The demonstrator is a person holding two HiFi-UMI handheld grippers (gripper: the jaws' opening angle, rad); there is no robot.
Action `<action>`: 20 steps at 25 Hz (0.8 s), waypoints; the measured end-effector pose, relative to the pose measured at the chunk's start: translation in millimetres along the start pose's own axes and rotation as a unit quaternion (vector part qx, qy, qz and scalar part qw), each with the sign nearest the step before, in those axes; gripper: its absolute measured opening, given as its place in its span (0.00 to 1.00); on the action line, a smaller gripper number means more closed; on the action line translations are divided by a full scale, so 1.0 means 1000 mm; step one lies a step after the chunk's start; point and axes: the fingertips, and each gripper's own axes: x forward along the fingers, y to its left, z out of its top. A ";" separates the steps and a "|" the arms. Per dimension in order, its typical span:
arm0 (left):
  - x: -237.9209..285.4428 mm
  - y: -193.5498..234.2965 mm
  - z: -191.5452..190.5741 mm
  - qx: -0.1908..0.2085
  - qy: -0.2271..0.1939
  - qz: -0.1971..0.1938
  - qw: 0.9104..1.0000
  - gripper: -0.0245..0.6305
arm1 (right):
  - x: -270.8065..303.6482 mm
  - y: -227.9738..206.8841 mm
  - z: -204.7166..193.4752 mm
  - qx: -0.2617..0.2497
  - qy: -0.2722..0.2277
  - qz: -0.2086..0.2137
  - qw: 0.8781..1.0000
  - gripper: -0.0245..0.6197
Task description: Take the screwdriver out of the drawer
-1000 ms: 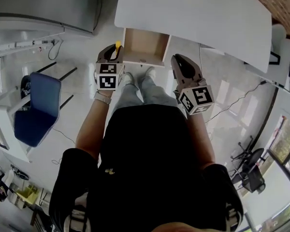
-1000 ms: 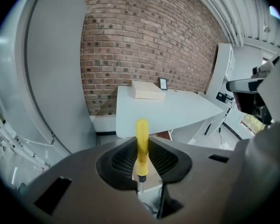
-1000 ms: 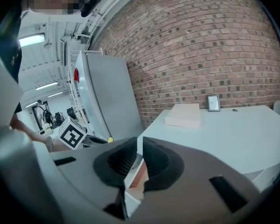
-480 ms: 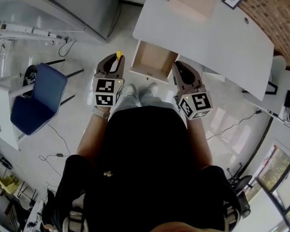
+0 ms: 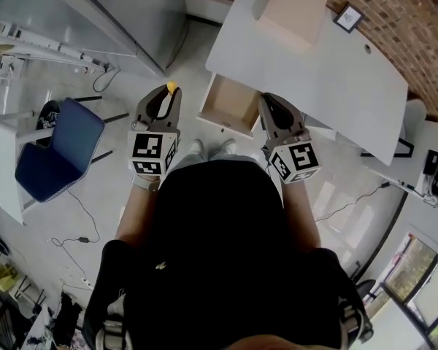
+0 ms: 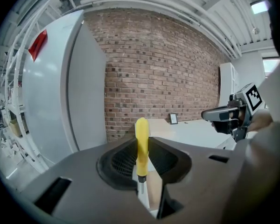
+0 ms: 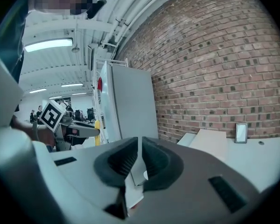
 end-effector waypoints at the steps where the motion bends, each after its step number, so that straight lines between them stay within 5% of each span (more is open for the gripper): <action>1: -0.003 -0.001 0.004 0.002 -0.004 -0.001 1.000 0.15 | 0.000 0.001 0.004 -0.002 -0.003 0.002 1.000 0.09; 20: -0.036 0.008 0.048 0.007 -0.071 -0.010 0.997 0.15 | 0.003 0.016 0.038 -0.027 -0.026 0.014 0.999 0.09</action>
